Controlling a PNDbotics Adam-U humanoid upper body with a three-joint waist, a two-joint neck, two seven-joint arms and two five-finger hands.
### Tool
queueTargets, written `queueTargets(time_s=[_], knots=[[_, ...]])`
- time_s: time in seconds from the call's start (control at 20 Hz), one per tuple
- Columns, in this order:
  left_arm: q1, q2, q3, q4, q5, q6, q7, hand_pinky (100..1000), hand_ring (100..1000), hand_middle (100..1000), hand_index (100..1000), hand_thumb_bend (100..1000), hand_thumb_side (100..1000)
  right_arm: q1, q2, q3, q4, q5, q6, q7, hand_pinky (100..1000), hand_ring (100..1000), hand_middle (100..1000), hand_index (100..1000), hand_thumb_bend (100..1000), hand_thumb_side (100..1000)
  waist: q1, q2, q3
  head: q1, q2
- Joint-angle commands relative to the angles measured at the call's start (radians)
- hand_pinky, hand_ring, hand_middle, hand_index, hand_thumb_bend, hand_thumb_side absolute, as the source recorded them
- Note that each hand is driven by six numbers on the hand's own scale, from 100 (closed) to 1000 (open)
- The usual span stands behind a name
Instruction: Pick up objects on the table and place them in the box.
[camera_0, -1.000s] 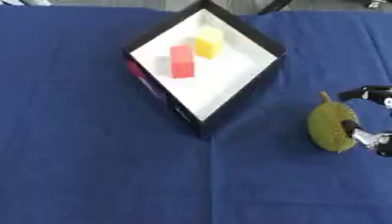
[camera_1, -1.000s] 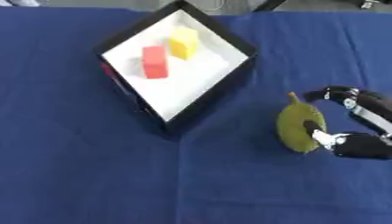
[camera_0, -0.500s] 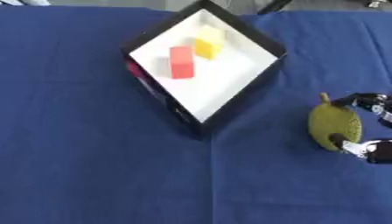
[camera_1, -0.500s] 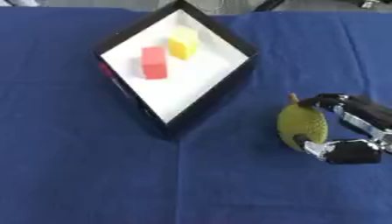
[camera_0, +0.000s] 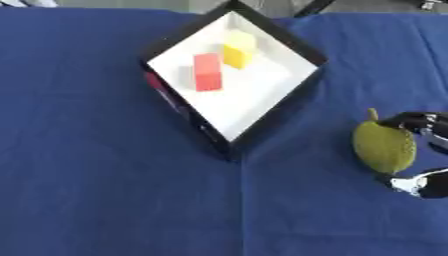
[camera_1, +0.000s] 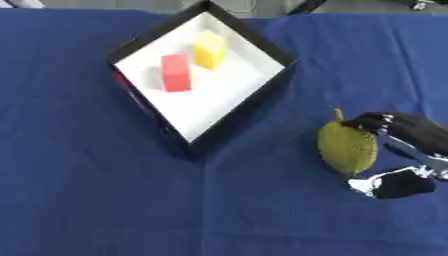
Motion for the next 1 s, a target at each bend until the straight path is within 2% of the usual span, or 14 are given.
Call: queueTargets(time_s=[0.05, 0.1, 0.5, 0.75, 0.8, 0.85, 1.0], knots=[[-0.009, 0.012, 0.002, -0.020, 0.001, -0.003, 0.004, 755, 783, 774, 889, 311, 717, -0.013, -0.032, -0.002, -0.018, 0.027, 0.013, -0.006, 916, 896, 805, 908, 443, 298, -0.004, 0.001, 0.002, -0.010, -0.015], [-0.008, 0.011, 0.002, -0.019, 0.002, -0.003, 0.004, 754, 783, 774, 888, 309, 717, -0.018, -0.029, -0.001, -0.018, 0.033, 0.023, -0.017, 906, 885, 796, 902, 439, 248, -0.004, 0.001, 0.003, -0.010, -0.015], [-0.008, 0.003, 0.000, -0.018, 0.008, -0.003, 0.008, 753, 780, 781, 884, 300, 727, -0.048, -0.010, 0.017, -0.018, 0.031, 0.097, -0.168, 827, 783, 691, 820, 411, 160, 0.001, 0.007, 0.008, -0.015, -0.019], [-0.008, -0.002, 0.001, -0.018, 0.010, -0.004, 0.010, 752, 778, 776, 881, 294, 733, -0.059, -0.008, 0.023, -0.018, 0.073, 0.085, -0.287, 785, 723, 620, 756, 417, 127, 0.003, 0.011, 0.008, -0.015, -0.023], [-0.008, -0.003, 0.001, -0.018, 0.011, -0.004, 0.010, 752, 778, 773, 880, 291, 736, -0.062, -0.007, 0.025, -0.018, 0.087, 0.079, -0.315, 765, 697, 599, 730, 385, 121, 0.004, 0.012, 0.009, -0.015, -0.024], [-0.008, -0.004, 0.000, -0.018, 0.011, -0.004, 0.009, 752, 777, 773, 879, 290, 737, -0.064, -0.006, 0.028, -0.018, 0.099, 0.073, -0.342, 763, 694, 593, 727, 413, 101, 0.004, 0.013, 0.010, -0.015, -0.025], [-0.008, -0.005, 0.000, -0.019, 0.011, -0.004, 0.009, 752, 777, 772, 879, 290, 738, -0.061, -0.003, 0.035, -0.018, 0.122, 0.067, -0.389, 760, 691, 590, 723, 412, 100, 0.005, 0.014, 0.011, -0.015, -0.026]])
